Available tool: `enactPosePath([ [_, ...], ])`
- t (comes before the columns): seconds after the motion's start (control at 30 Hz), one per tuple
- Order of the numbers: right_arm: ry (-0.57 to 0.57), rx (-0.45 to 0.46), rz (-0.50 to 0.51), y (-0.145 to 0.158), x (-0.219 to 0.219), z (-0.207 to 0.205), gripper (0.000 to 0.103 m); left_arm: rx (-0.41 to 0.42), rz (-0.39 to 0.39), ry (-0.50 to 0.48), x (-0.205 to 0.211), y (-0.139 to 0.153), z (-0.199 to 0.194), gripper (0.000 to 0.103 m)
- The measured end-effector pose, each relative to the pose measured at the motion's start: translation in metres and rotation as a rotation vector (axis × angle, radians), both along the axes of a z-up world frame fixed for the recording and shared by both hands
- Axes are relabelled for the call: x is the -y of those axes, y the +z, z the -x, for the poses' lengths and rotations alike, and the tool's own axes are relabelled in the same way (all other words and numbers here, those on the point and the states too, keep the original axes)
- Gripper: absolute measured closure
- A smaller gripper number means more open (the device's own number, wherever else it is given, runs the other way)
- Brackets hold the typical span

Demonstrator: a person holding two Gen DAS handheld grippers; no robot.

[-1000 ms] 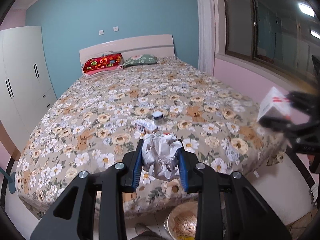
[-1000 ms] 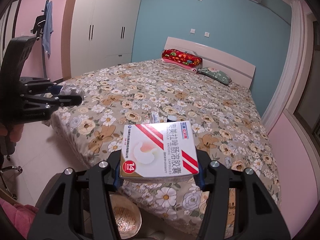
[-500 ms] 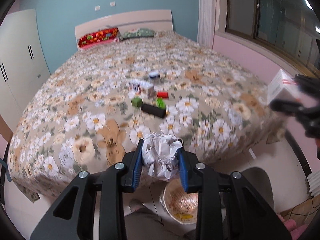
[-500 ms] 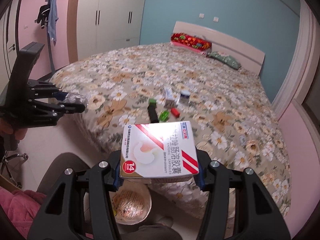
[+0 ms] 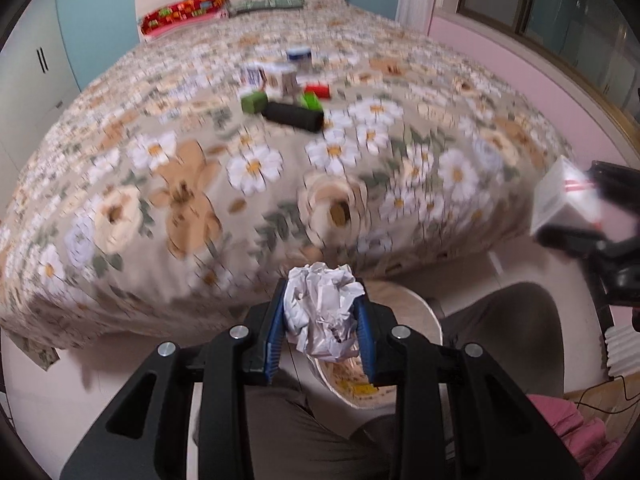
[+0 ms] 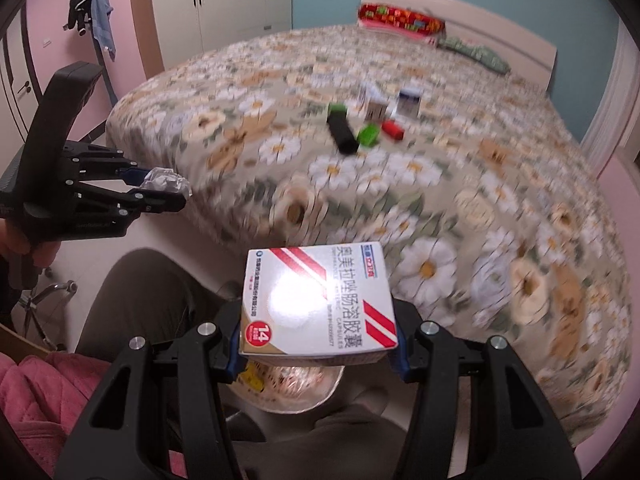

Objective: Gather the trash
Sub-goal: 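Carry the paper and the medicine box with both tools over the trash bin, then open the left tool to drop the paper while the right tool drops the box into the bin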

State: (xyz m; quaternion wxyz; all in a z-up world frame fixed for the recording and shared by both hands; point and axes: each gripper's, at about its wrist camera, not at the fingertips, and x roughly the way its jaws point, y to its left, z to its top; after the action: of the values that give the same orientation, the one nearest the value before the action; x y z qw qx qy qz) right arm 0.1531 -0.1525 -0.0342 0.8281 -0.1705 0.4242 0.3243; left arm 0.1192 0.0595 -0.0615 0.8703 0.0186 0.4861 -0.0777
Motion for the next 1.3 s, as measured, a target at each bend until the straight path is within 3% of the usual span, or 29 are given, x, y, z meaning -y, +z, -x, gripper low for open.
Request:
enactPosePath([
  [0.47, -0.003, -0.219, 0.069, -0.114, -0.011, -0.002, 0.048, -0.203, 0.035, -0.044, 0.026, -0.094, -0.01, 0.069],
  [1.3, -0.017, -0.547, 0.17, -0.265, -0.035, -0.02, 0.048, -0.503, 0.078, -0.037, 0.05, -0.244, -0.044, 0.069],
])
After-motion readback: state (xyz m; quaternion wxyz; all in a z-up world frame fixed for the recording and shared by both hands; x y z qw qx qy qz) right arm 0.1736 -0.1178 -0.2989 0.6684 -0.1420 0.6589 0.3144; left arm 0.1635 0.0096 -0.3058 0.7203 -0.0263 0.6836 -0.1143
